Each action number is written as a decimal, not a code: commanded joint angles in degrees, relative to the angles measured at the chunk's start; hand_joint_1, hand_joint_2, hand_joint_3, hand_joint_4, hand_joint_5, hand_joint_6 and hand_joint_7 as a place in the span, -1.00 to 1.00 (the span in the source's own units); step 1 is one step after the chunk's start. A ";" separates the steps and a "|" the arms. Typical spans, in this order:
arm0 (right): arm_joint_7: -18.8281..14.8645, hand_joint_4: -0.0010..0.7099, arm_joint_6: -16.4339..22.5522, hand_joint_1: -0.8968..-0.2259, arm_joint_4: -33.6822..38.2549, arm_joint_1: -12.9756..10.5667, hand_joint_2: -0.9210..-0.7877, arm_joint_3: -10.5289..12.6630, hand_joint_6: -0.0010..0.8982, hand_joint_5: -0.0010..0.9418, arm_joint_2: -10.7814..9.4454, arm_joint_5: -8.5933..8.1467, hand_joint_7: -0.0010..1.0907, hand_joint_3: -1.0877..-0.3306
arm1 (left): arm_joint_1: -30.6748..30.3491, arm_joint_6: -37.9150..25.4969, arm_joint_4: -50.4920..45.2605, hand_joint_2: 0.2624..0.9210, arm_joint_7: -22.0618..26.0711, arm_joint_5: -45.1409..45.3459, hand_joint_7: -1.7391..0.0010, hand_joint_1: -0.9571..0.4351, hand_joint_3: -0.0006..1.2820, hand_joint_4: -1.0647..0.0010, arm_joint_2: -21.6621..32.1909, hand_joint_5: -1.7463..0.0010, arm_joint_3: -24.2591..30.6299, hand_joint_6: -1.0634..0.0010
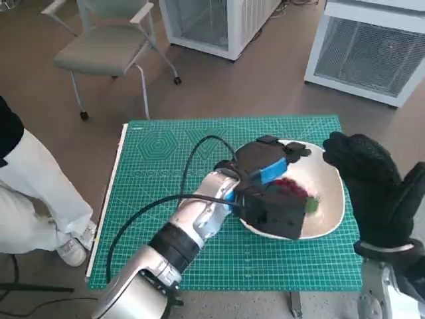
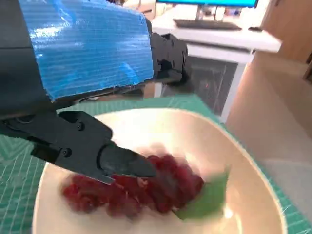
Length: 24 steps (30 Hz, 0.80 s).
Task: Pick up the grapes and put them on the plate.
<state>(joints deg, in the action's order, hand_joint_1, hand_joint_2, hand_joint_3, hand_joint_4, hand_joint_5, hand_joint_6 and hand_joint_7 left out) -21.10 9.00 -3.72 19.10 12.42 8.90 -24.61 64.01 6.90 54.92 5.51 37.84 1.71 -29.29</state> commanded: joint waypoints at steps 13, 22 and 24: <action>-1.12 0.24 -0.75 0.55 1.30 -0.03 -1.00 -0.29 -0.48 0.57 0.21 -0.65 0.77 0.23 | -3.80 3.05 -5.29 1.00 0.73 -7.70 0.95 -0.57 -0.77 1.00 4.21 1.00 6.90 0.93; -0.78 0.24 -0.91 0.55 0.70 -0.11 -1.00 -0.50 -0.48 0.56 0.18 -0.40 0.76 0.23 | -10.30 6.55 -12.13 1.00 2.31 -15.55 0.94 -0.50 -0.76 1.00 9.94 1.00 14.26 0.84; -0.81 0.24 -0.82 0.55 0.71 -0.16 -1.00 -0.46 -0.48 0.56 0.22 -0.37 0.76 0.23 | -12.54 7.91 -13.86 1.00 2.87 -18.17 0.93 -0.49 -0.76 1.00 11.10 1.00 16.52 0.82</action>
<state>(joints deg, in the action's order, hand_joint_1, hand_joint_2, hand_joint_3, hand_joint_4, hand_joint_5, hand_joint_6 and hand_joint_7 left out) -21.83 8.84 -3.32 19.56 12.14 8.89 -24.95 55.00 13.02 43.78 7.52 23.08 10.29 -15.97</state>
